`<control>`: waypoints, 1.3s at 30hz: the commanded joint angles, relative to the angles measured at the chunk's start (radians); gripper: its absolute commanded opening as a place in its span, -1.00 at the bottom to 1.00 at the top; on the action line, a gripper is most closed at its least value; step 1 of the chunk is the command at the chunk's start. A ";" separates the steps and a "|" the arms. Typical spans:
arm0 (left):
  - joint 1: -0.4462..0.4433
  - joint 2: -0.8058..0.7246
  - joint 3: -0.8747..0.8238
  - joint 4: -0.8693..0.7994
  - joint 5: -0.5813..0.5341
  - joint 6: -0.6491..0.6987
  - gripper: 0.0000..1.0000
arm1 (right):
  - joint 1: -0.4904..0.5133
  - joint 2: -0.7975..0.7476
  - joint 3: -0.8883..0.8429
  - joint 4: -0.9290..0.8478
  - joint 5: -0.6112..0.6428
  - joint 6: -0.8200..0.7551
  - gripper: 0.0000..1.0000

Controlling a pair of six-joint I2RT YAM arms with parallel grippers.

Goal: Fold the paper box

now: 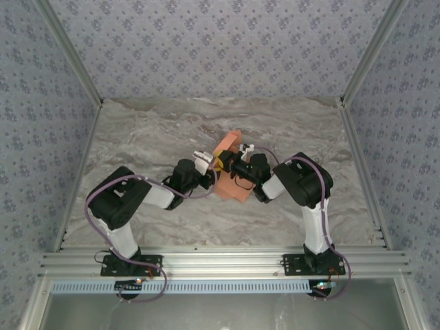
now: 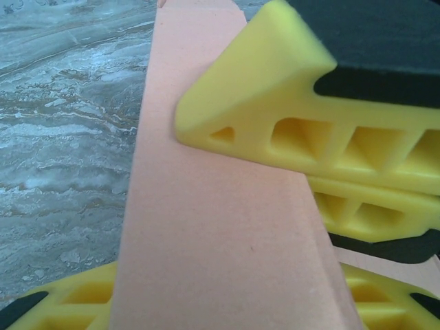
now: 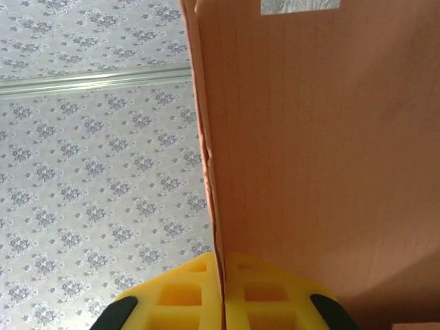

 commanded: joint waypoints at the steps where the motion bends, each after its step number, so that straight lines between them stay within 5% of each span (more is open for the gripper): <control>1: 0.005 0.009 0.000 0.032 0.039 0.038 -0.05 | 0.004 0.008 -0.037 -0.106 -0.048 -0.011 -0.84; 18: 0.006 -0.024 0.038 -0.046 0.055 -0.079 -0.25 | -0.126 -0.147 -0.043 -0.246 -0.198 -0.214 -0.09; 26: 0.023 -0.016 0.042 -0.031 0.072 -0.183 -0.26 | -0.226 -0.309 -0.158 -0.326 -0.236 -0.426 -0.06; 32: 0.056 -0.058 0.072 -0.077 0.117 -0.335 -0.25 | -0.222 -0.558 -0.210 -0.651 -0.221 -0.924 -0.02; 36: 0.063 -0.070 0.126 -0.184 0.142 -0.406 -0.25 | -0.105 -0.718 -0.167 -0.962 -0.179 -1.459 0.04; 39: 0.063 -0.047 0.134 -0.166 0.170 -0.460 -0.25 | -0.052 -0.759 -0.080 -1.232 -0.132 -1.708 -0.01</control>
